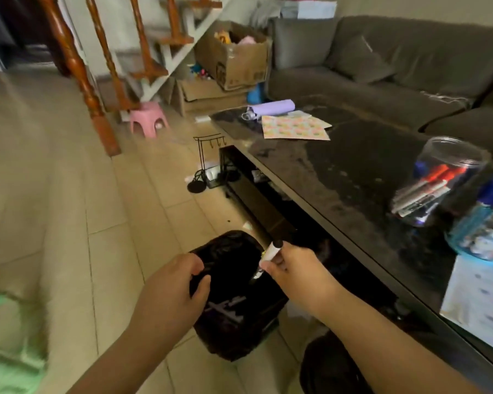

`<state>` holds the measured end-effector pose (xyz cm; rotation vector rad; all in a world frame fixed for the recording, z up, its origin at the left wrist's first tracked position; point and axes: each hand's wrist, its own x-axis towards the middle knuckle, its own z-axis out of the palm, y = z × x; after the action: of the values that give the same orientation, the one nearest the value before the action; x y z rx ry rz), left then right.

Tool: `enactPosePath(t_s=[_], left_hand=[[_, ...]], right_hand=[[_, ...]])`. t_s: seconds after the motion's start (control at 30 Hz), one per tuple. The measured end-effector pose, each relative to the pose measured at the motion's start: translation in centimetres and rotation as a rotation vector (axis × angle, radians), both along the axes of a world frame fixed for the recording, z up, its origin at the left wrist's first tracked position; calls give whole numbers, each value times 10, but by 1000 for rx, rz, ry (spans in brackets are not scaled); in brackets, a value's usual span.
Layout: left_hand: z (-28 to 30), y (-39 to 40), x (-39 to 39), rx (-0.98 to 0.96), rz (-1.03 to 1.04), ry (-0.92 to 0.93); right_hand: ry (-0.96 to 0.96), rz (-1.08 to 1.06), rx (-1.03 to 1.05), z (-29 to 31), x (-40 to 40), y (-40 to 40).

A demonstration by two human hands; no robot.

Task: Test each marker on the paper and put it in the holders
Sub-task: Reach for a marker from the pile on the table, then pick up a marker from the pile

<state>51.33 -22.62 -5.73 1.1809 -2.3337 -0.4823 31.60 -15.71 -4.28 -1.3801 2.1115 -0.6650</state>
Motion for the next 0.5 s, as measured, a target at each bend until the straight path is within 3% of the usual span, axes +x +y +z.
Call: enactPosePath(t_s=[0.17, 0.33, 0.5], left_hand=[[-7, -11, -3, 11, -10, -47], [2, -8, -30, 26, -60, -15], [29, 9, -94, 37, -248, 0]], right_hand=[[-5, 80, 201, -22, -1, -22], [-6, 17, -66, -7, -15, 5], [10, -126, -282, 31, -58, 70]])
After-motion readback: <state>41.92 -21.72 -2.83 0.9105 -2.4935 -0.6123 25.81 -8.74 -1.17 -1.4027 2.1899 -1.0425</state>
